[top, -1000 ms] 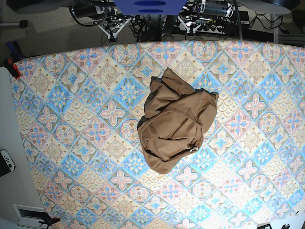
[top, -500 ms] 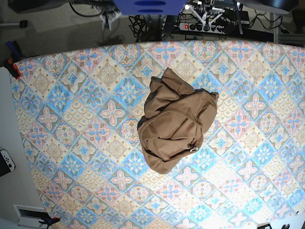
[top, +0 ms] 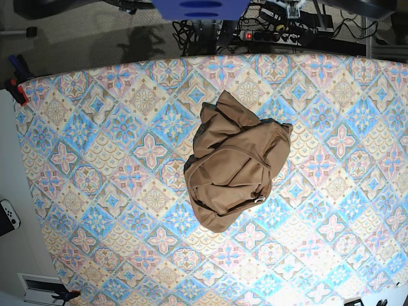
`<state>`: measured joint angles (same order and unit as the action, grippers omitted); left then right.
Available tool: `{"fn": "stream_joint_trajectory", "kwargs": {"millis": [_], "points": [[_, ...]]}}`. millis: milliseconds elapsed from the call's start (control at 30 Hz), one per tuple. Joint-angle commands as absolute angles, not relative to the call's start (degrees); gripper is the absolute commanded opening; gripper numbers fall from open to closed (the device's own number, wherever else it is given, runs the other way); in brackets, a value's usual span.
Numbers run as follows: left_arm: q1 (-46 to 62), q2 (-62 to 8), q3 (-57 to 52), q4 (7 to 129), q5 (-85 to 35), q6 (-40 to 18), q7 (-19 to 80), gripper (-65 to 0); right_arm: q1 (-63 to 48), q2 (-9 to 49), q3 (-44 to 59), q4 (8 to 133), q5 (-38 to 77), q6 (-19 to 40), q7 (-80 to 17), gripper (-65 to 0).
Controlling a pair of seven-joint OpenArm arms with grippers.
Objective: Layout the t-shirt on the table in an organized manner, then fold the t-shirt properly
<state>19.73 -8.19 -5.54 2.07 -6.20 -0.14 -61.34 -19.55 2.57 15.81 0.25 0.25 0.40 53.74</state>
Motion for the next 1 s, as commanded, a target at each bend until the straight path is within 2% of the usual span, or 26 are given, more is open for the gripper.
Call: {"fn": "stream_joint_trajectory", "kwargs": {"millis": [0, 133, 333, 500, 633, 967], "points": [[20.5, -8.0, -5.4, 4.4, -6.1, 0.0, -60.6, -65.0, -20.3, 2.7, 15.9, 0.4, 0.4, 0.4, 57.3, -64.8], [24.8, -7.7, -5.4, 12.0, -6.0, 0.0, -61.6, -65.0, -22.5, 2.7, 15.9, 0.7, 0.4, 0.4, 66.2, -64.7], [36.2, -7.6, -5.3, 35.8, -5.9, 0.0, -61.6, -65.0, -25.2, 2.6, 15.9, 5.9, 0.3, 0.4, 66.1, -65.0], [43.9, -7.6, -5.2, 52.7, -5.8, 0.0, -61.6, -65.0, -33.9, 2.6, 15.9, 21.8, 0.3, 0.4, 66.2, -65.0], [47.0, -7.6, -5.2, 59.5, -5.8, 0.0, -61.5, -65.0, -39.9, 2.5, 15.9, 37.3, 0.3, 0.4, 66.0, -65.0], [55.1, -7.6, -5.2, 79.1, -6.2, 0.0, -61.5, -64.9, -52.0, 1.7, 15.4, 62.7, 0.4, 0.4, 65.7, -65.0]]}}
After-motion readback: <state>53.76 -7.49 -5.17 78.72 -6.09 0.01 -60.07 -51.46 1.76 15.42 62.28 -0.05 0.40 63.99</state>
